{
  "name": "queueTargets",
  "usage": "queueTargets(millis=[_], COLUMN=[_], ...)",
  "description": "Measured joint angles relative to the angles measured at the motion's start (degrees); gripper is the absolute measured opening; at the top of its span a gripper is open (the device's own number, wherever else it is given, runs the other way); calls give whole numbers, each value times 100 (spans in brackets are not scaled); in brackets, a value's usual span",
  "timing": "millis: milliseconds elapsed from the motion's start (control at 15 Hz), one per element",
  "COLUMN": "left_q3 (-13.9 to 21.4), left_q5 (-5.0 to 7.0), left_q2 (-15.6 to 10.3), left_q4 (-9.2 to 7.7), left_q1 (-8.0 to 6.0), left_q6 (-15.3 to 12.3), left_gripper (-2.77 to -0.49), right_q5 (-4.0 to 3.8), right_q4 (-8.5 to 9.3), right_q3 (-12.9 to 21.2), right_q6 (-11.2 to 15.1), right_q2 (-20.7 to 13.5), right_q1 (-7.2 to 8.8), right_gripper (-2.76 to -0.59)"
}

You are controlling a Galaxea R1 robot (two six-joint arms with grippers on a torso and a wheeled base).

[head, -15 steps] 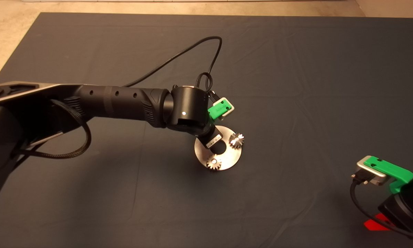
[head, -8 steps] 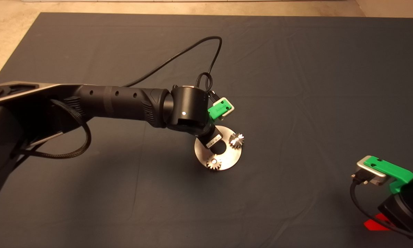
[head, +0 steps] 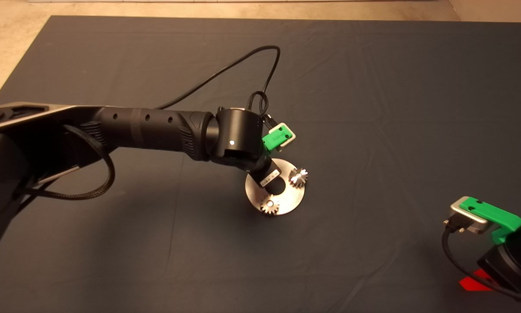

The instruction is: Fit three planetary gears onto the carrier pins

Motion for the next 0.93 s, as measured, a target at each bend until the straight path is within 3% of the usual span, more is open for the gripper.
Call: queueTargets(millis=[267,600,933], left_q3=[-113,-114,-114], left_q5=[-43,-73,-78], left_q2=[-3,-2,-2], left_q4=[-16,-114,-402], left_q1=[88,73,-286], left_q6=[-1,-1,0], left_gripper=[-224,-195,-177], right_q5=[0,0,0], right_q4=[0,0,0], right_q3=[0,0,0], right_q6=[-2,-2,-2], right_q2=[-6,-16,-16], right_q1=[2,2,1], right_gripper=[-191,-191,-191])
